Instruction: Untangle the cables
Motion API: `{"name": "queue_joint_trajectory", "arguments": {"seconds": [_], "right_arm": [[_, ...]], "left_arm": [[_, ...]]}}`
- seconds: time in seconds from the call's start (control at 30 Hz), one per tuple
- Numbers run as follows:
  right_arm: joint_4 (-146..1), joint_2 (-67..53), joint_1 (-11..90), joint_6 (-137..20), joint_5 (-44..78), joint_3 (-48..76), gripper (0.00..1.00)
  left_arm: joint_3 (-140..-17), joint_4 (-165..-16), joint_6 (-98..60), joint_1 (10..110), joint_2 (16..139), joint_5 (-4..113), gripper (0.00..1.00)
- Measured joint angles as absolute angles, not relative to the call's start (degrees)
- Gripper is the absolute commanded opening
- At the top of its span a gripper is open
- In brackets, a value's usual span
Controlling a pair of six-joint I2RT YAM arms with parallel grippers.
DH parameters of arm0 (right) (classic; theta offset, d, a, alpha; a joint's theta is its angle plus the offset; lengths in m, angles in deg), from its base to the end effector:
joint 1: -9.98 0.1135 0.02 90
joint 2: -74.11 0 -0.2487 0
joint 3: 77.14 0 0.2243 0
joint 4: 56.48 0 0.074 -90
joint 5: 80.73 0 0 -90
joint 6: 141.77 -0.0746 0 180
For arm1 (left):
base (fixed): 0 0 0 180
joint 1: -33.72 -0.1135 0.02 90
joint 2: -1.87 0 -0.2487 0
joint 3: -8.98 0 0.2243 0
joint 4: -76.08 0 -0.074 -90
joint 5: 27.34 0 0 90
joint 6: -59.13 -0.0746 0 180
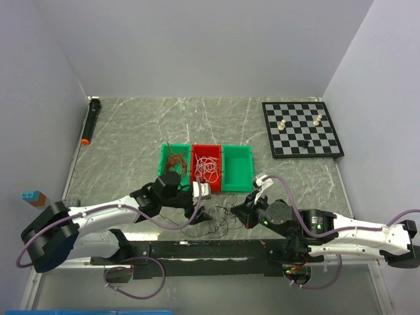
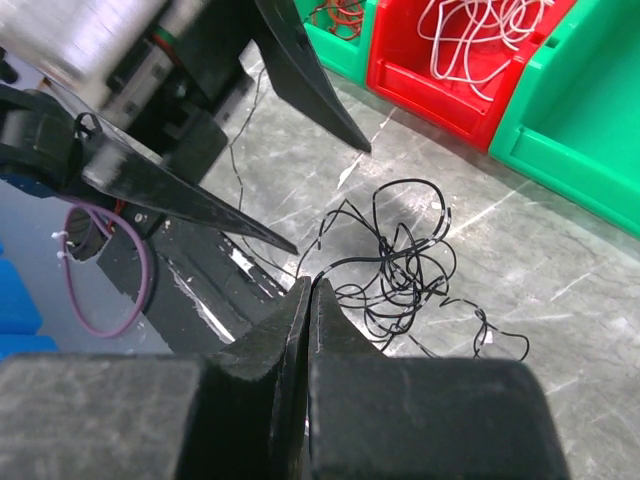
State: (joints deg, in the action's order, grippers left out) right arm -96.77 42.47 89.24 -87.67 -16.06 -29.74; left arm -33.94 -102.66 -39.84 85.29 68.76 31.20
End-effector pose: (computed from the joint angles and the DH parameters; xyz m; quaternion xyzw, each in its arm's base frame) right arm 0.0598 0.1442 0.2462 -0.1930 0.8065 0.3465 0.4385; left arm 0.1260 -0.2215 0.1925 0.5351 0.6288 -0.4006 0.3972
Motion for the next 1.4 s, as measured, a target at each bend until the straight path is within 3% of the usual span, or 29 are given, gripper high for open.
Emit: {"name": "queue_joint_trajectory", "arguments": {"seconds": [0.17,0.43,0.57,0.73,1.0,1.17,1.4], "right_arm": [[-95.8,42.7,89.2,-87.2,-15.5,-29.7,0.00],[-94.6,43.1,89.2,-86.1,-14.4,-29.7,0.00],[-94.3,43.3,89.2,-85.8,-14.0,-29.7,0.00],[-94.3,44.5,89.2,-85.8,-14.7,-29.7,0.00],[-98.3,45.9,89.3,-88.8,-20.7,-29.7,0.00],[-109.1,40.7,89.3,-98.8,-29.0,-28.8,0.00],[-132.3,29.7,89.2,-124.8,-38.3,-22.6,0.00]], "left_arm": [[-33.9,-102.9,-40.3,86.5,71.7,30.1,0.68],[-33.6,-108.5,-40.9,87.2,74.4,32.2,0.61],[-33.6,-110.1,-41.1,87.6,74.9,32.8,0.43],[-33.5,-108.1,-44.6,88.4,74.4,31.3,0.01],[-35.6,-92.7,-54.8,88.2,65.7,31.9,0.01],[-48.5,-76.3,-61.6,85.4,60.7,31.5,0.01],[-68.5,-55.6,-70.0,83.6,52.8,30.9,0.01]]}}
